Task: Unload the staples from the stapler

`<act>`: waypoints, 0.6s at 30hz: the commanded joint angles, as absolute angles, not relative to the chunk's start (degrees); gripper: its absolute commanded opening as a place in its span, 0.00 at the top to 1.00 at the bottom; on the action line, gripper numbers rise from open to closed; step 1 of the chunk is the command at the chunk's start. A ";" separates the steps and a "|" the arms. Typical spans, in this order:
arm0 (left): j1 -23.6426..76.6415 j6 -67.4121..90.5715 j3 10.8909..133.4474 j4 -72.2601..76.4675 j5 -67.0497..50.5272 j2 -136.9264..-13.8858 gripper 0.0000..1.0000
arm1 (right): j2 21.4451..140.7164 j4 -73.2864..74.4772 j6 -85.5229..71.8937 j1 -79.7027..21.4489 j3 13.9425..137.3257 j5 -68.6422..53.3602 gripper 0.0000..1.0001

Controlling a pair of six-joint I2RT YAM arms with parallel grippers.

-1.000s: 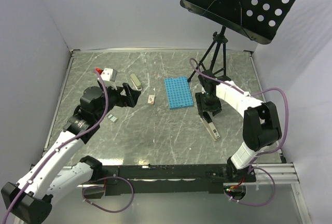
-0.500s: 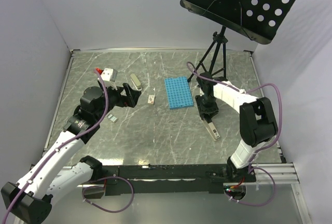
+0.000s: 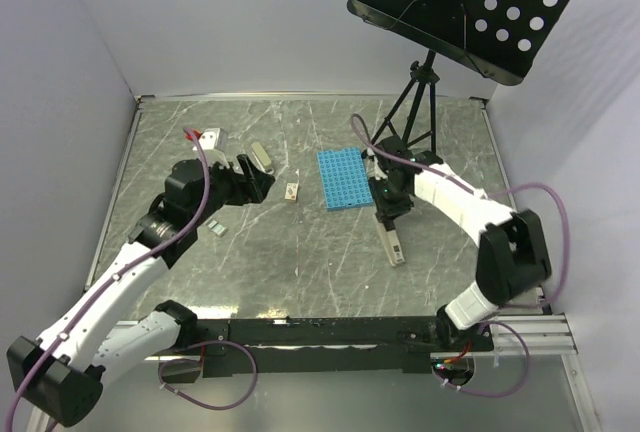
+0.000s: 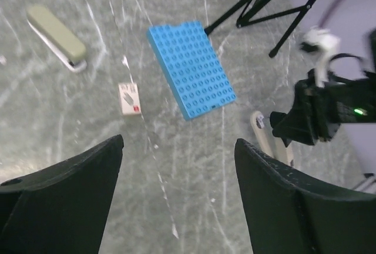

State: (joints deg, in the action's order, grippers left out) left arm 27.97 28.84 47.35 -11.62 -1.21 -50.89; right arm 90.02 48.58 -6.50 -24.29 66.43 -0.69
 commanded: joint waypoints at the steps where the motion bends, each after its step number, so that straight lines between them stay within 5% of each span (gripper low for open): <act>1: 28.12 37.52 50.27 -14.59 -5.00 -53.26 0.20 | 80.08 43.43 -5.89 -30.48 71.10 -7.11 1.00; 18: 28.12 45.08 46.76 -3.70 -22.23 -64.68 0.37 | 75.94 29.36 -11.78 -41.75 74.62 -16.61 1.00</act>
State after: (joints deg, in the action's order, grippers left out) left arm 27.97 41.87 47.70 -10.70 -16.40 -64.10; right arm 77.49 35.51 -10.35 -40.91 71.18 -14.17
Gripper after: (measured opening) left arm 0.636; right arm 0.390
